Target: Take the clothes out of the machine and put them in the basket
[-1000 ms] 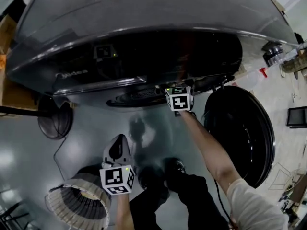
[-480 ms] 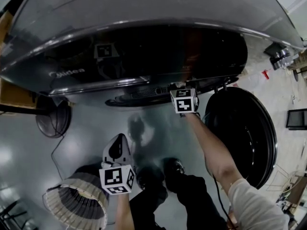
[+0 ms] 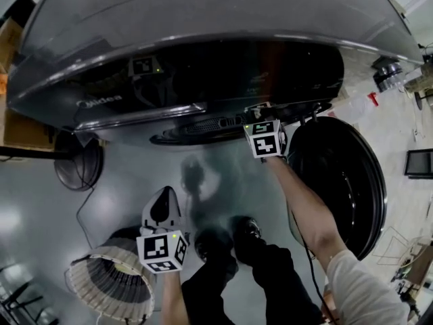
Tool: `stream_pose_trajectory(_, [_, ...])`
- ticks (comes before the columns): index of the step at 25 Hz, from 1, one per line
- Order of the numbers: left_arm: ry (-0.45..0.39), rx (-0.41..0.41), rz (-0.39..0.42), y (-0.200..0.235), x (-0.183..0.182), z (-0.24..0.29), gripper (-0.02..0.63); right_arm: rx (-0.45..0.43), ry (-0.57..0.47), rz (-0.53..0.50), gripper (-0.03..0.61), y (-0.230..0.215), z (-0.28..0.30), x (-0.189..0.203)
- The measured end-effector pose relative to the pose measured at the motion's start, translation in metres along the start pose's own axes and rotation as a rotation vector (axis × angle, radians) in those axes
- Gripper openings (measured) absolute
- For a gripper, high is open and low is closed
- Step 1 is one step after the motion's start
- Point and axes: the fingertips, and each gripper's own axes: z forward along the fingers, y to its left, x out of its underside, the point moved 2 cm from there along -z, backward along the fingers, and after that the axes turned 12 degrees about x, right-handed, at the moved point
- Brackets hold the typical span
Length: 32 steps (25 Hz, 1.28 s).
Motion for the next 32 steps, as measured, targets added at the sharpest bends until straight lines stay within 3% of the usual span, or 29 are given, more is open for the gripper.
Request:
stream_pose_trajectory(8, [0.016,0.039,-0.011,-0.051,-0.050,-0.030,0.018,-0.062,-0.065,0.088,0.080,-0.016,-0.091,-0.056])
stream_pose_trajectory(17, [-0.029,0.036,-0.017,-0.106,-0.130,-0.082,0.018,-0.118,-0.103,0.146,0.080,-0.043,-0.215,-0.108])
stream_pose_trajectory(32, [-0.086,-0.033,0.005,-0.154,-0.229,-0.173,0.018,-0.201,-0.180,0.199,0.080,-0.087,-0.388,-0.180])
